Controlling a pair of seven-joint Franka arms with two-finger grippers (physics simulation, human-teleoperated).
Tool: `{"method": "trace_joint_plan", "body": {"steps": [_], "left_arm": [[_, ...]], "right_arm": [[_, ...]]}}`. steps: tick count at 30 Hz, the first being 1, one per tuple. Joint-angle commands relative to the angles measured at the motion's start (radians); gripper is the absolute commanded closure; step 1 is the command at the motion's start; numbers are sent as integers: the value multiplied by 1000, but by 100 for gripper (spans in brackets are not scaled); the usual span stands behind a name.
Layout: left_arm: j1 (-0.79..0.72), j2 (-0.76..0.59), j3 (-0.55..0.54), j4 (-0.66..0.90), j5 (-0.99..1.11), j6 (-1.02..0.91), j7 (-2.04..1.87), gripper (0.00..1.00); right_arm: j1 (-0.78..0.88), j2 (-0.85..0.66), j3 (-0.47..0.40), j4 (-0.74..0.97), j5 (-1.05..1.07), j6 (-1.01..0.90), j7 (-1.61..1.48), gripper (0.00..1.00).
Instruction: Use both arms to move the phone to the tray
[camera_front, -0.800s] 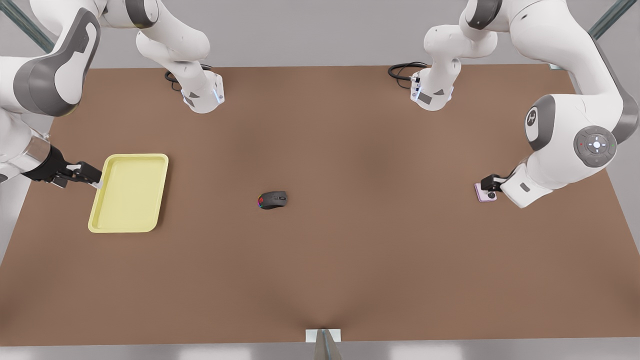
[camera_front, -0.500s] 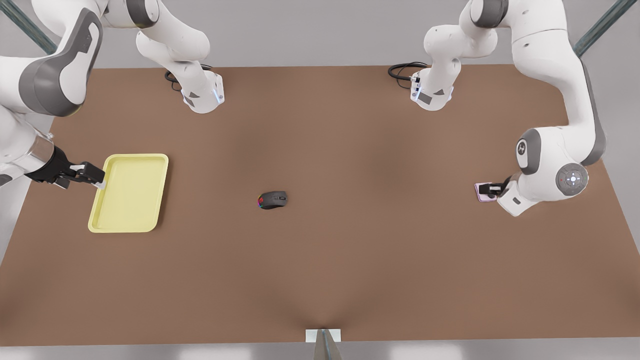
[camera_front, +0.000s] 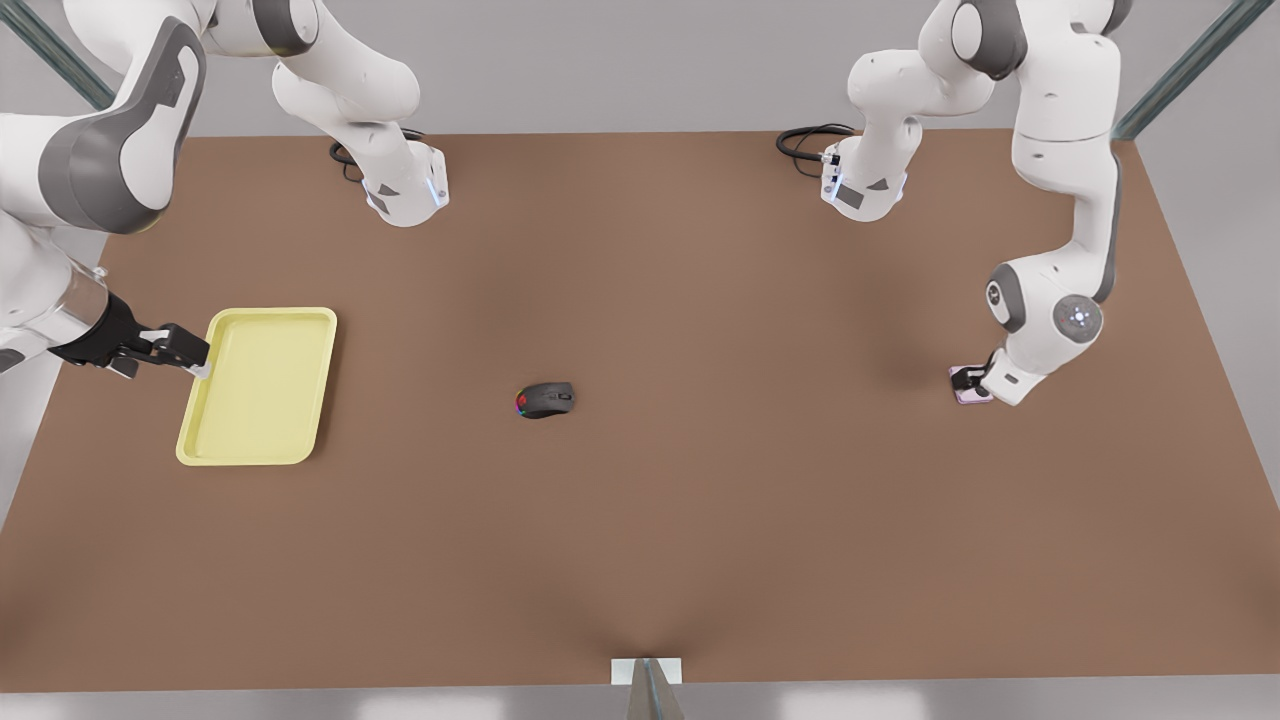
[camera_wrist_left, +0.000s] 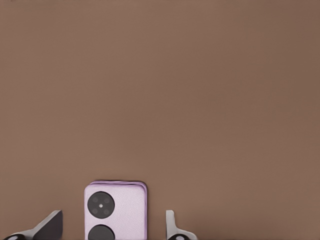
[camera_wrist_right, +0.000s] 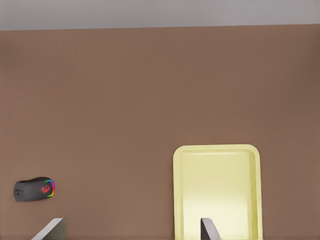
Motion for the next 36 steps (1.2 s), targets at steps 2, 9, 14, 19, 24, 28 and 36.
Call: {"method": "trace_joint_plan", "body": {"steps": [2,9,14,19,24,28,36], "left_arm": [[3,12,13,-12,0,121,274,0],[26,52,12,-32,-1,122,340,0],[29,80,7,-32,-26,131,340,0],[29,84,6,-32,-82,133,337,0],[29,95,6,-34,-136,134,336,0],[29,109,1,-34,-177,136,336,0],[31,113,1,-34,-177,134,336,12]], "right_arm": [[1,-1,0,0,4,5,-4,0],[4,5,1,2,4,5,-4,0],[6,6,1,2,4,7,-4,0],[4,5,0,2,2,7,-4,0],[4,6,1,4,2,7,-4,0],[4,6,1,5,4,7,-5,0],[4,6,0,5,4,7,-4,0]]}}
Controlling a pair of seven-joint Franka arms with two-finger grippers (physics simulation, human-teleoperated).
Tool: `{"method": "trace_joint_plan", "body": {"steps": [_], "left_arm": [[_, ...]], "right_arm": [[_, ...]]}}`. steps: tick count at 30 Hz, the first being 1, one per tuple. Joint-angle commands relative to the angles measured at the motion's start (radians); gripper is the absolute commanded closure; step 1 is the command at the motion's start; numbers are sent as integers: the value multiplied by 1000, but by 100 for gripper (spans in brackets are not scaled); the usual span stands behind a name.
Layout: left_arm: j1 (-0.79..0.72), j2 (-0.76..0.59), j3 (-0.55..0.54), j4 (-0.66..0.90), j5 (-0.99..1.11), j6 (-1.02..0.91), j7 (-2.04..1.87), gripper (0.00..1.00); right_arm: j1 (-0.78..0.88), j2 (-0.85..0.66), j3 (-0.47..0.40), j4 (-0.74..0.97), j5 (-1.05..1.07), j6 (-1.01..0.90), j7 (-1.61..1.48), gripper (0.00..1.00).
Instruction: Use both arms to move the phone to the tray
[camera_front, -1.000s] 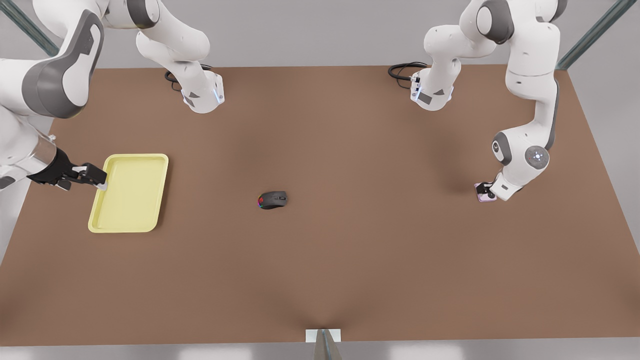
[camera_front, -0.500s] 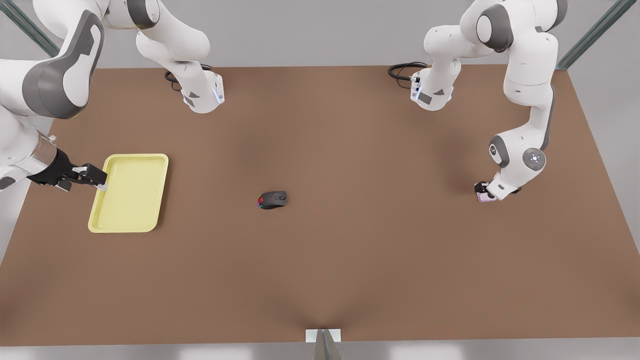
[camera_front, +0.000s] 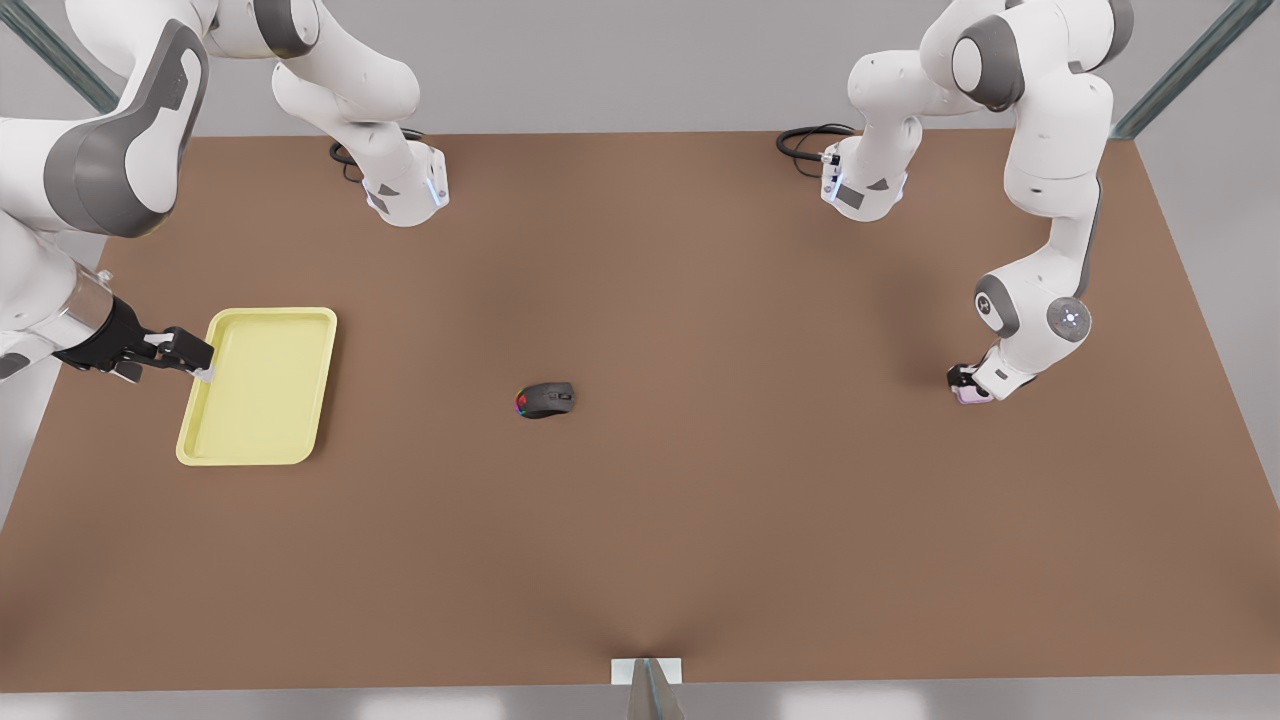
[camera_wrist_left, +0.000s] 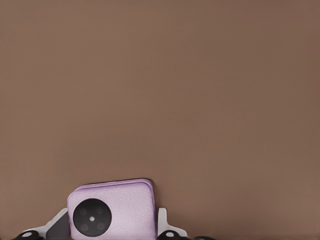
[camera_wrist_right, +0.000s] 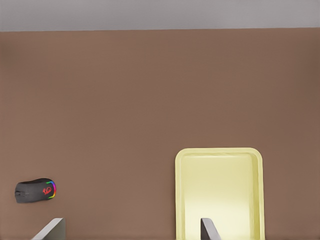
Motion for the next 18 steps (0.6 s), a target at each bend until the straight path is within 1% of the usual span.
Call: {"method": "trace_joint_plan", "body": {"steps": [1,8,18], "left_arm": [[-1,0,0,0,-2,0,42,12],[0,7,-1,0,-2,0,42,16],[-4,7,-4,2,-2,-7,42,18]], "right_arm": [[0,-1,1,1,1,0,0,0],[0,-1,-1,1,1,-1,0,0],[-2,-1,-1,2,-1,0,0,0]]}}
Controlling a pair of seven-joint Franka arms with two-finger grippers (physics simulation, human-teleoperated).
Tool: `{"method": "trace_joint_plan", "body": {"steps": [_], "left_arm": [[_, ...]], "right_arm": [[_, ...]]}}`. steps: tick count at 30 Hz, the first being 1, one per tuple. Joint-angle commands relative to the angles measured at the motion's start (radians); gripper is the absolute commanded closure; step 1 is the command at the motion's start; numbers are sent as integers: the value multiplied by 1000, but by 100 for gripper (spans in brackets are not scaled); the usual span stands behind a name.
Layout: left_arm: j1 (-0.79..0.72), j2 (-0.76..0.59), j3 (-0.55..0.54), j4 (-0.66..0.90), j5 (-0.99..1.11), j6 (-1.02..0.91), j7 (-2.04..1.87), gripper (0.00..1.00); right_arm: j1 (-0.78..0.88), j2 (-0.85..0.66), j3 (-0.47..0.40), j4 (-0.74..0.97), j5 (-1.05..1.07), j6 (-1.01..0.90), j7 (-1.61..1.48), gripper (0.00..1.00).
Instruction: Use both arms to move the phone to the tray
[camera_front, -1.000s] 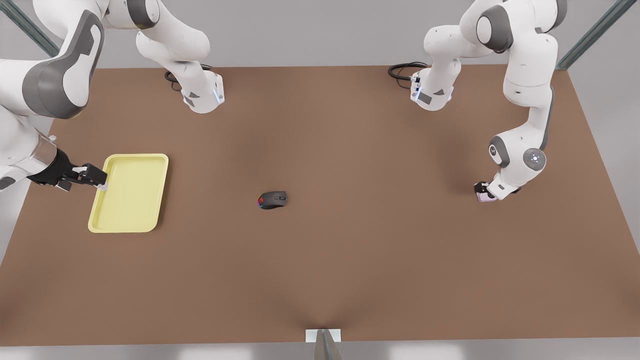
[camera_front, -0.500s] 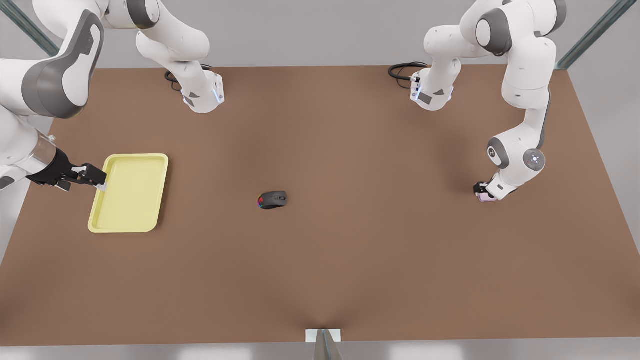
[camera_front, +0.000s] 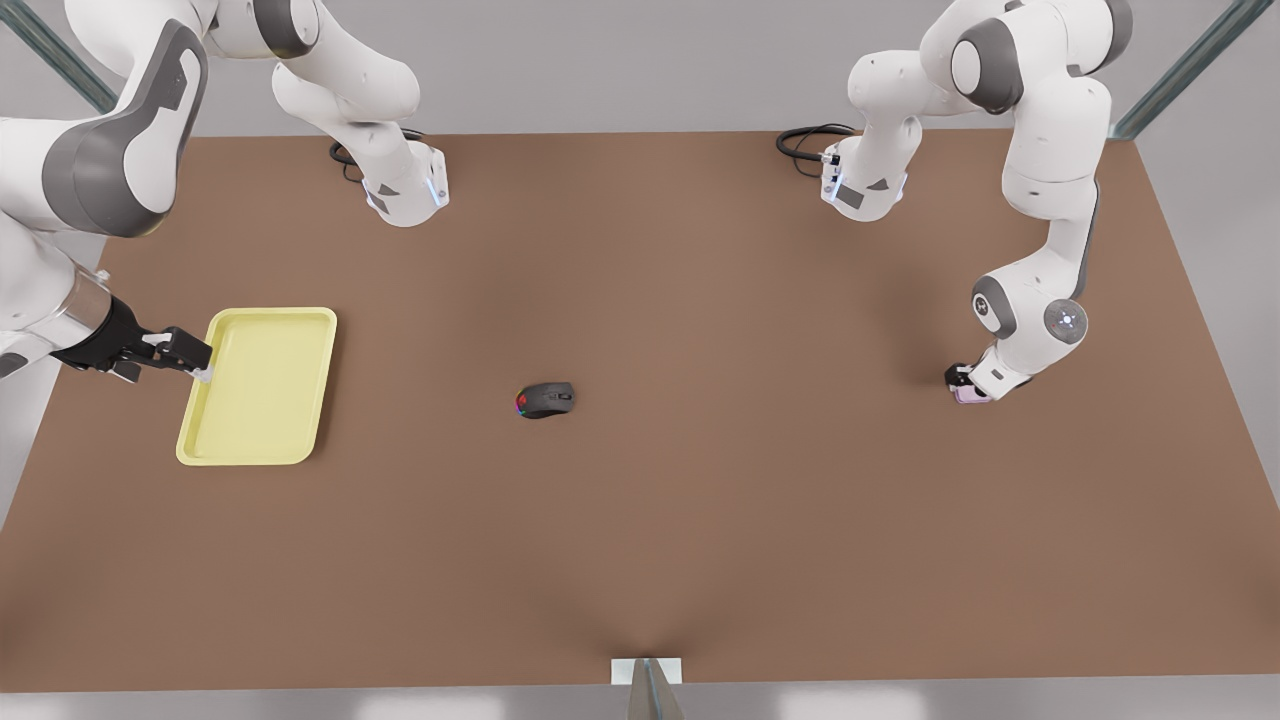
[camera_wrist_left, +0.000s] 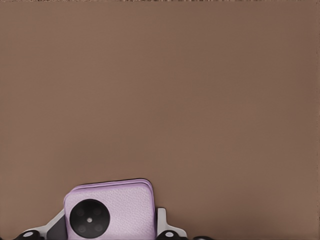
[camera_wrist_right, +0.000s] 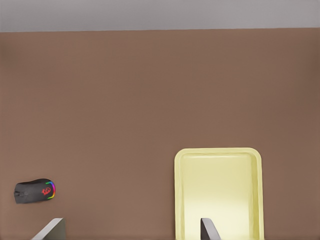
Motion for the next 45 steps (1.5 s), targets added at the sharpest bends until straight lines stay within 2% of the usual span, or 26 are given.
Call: {"method": "trace_joint_plan", "body": {"steps": [1,8,12,15,18,21,24,25,27,29,33,39,45], "left_arm": [[-1,-3,0,0,-2,-6,17,18],[-6,-21,-22,7,-4,-37,13,21],[-42,-49,-114,56,-31,-121,-108,20],[-253,-41,-112,123,-131,-192,-300,20],[-472,-26,-109,217,-139,-281,-605,20],[-645,43,-106,398,-136,-422,-898,20],[-745,204,-106,732,-125,-611,-1098,20],[-767,255,-106,835,-125,-657,-1138,20],[-776,303,-111,931,-68,-686,-1141,20],[-786,445,-111,1164,-30,-767,-1136,20],[-799,608,-114,1396,-24,-743,-1132,20],[-832,720,-132,1493,-25,-589,-1138,20],[-843,778,-138,1493,-24,-477,-1132,20]], "right_arm": [[0,-1,0,0,1,-1,0,0],[-1,-1,0,1,1,0,0,0],[0,-1,0,1,1,0,0,0],[0,-1,0,1,1,0,0,0],[0,-1,0,1,1,0,0,0],[0,-1,0,1,1,0,0,0],[-1,-3,0,1,1,-1,-2,0],[-1,-1,0,1,1,0,-2,0],[0,-3,0,1,1,0,0,0],[0,-1,0,1,1,0,0,0],[0,-1,0,1,1,8,0,0],[0,-1,0,1,1,9,0,0],[-3,-3,-2,1,1,8,0,0]]}}
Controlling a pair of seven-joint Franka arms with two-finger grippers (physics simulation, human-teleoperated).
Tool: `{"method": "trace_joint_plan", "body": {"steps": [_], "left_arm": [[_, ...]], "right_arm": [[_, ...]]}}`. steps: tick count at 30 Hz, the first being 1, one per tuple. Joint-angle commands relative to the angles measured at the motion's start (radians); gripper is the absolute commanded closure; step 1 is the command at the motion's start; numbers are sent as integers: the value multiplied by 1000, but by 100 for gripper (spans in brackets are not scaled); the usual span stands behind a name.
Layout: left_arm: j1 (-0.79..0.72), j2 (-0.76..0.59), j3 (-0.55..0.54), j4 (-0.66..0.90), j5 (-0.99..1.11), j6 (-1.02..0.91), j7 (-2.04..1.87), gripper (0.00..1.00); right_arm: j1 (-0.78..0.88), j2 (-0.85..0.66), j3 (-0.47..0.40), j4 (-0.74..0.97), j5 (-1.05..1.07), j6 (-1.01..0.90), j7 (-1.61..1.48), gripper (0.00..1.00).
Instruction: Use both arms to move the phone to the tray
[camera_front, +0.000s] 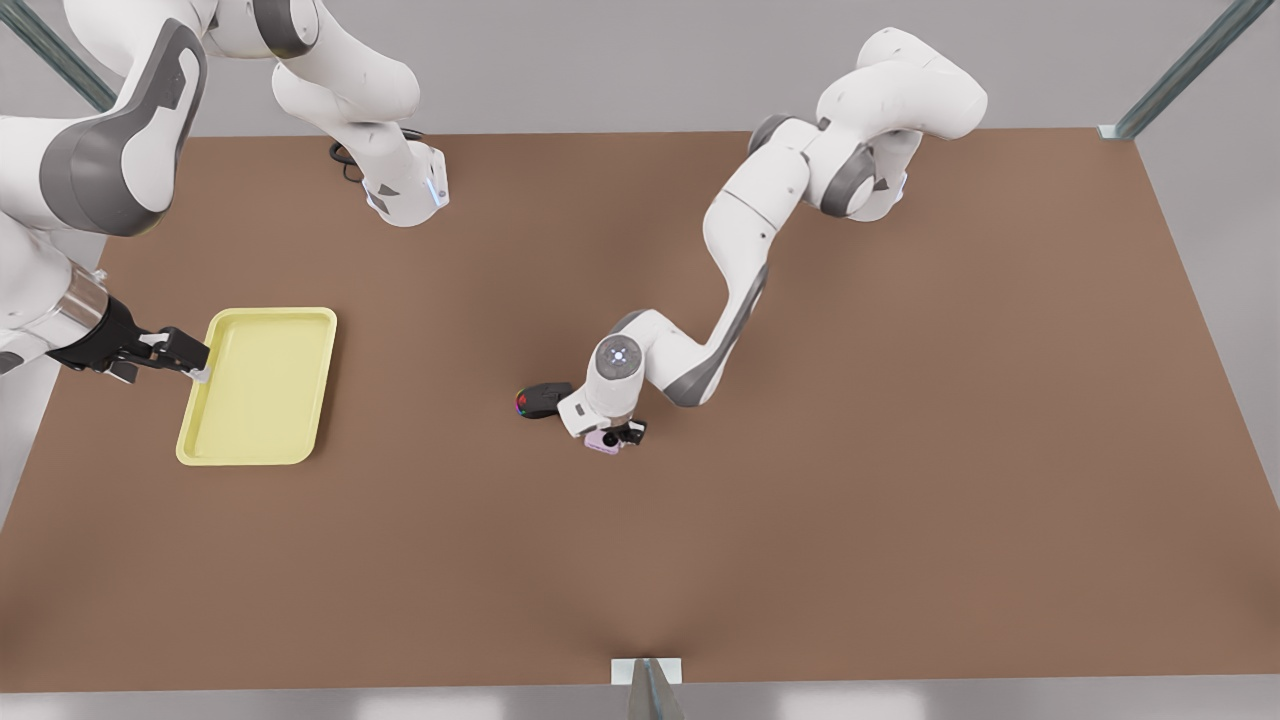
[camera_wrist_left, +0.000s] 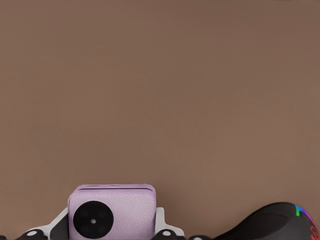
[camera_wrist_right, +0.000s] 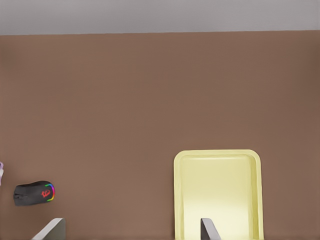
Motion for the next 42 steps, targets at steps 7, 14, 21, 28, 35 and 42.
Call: {"method": "trace_joint_plan", "body": {"steps": [7,14,21,28,35,42], "left_arm": [[-10,17,0,2,-1,83,-240,0],[120,-334,47,-97,-9,-559,-166,0],[309,-642,302,-195,-6,-792,397,0],[721,-975,-241,-383,227,-796,406,0],[771,-961,-304,-476,253,-719,412,0],[774,-934,-290,-476,253,-722,412,0]], "right_arm": [[-3,-2,-1,2,1,6,0,0],[-2,-2,-1,0,1,6,0,0],[47,17,122,0,17,32,18,0],[432,193,165,6,-58,45,409,0],[493,402,182,54,-49,224,770,0],[541,509,183,51,-49,342,1071,0]]}}
